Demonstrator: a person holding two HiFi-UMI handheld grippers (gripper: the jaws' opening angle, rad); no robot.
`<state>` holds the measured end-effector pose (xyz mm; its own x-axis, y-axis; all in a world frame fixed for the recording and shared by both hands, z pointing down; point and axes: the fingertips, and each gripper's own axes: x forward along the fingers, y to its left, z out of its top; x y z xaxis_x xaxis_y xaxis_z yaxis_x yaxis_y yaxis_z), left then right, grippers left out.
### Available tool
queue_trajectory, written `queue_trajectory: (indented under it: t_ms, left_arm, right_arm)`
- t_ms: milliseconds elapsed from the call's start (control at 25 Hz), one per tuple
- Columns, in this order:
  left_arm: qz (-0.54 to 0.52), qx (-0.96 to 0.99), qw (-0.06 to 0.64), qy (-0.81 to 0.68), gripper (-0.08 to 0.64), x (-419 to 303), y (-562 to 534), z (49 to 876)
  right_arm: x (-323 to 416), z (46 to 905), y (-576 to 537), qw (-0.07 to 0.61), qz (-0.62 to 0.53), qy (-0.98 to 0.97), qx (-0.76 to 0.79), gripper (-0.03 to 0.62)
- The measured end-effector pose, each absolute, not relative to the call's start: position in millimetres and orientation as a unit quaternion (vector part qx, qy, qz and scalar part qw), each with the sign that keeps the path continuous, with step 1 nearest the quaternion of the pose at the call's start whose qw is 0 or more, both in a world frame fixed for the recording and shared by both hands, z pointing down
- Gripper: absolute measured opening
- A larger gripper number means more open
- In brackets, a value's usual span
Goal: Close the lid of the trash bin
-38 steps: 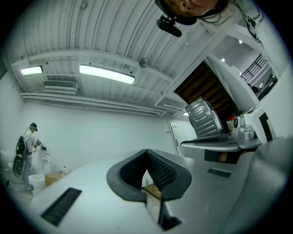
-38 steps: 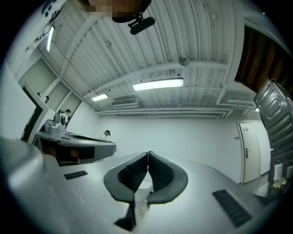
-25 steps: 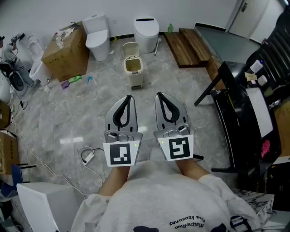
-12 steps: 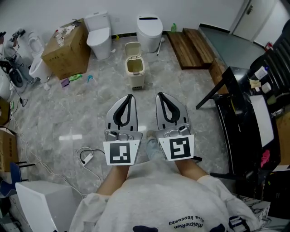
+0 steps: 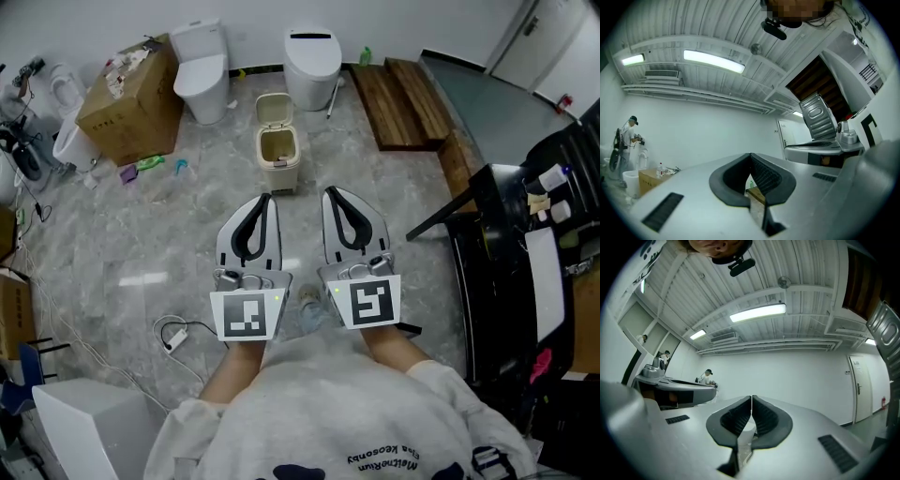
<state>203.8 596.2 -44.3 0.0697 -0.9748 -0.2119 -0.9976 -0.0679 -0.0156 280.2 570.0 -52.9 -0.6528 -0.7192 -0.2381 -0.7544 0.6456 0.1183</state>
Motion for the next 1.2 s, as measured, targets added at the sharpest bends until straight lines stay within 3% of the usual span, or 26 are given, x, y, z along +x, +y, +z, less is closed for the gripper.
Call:
queue_trajectory:
  t_ms: [480,960,1200]
  left_arm:
    - [0.057,-0.704,0.072,0.704,0.02,181.5,458.8,-36.0]
    - [0.051,-0.696,0.068,0.713,0.02,160.8,410.2,-36.1]
    - [0.05,-0.704,0.067,0.705,0.02,155.4,382.7,-28.4]
  right_arm:
    - [257.4,-38.3,427.6,0.075,0.087,0.919,-0.376,0.032]
    - [240.3,-32.9,374.9,0.068,0.08,0.924,-0.368,0.032]
    - [237.4,-16.0,349.1,0.027,0.087,0.923,-0.375,0.032]
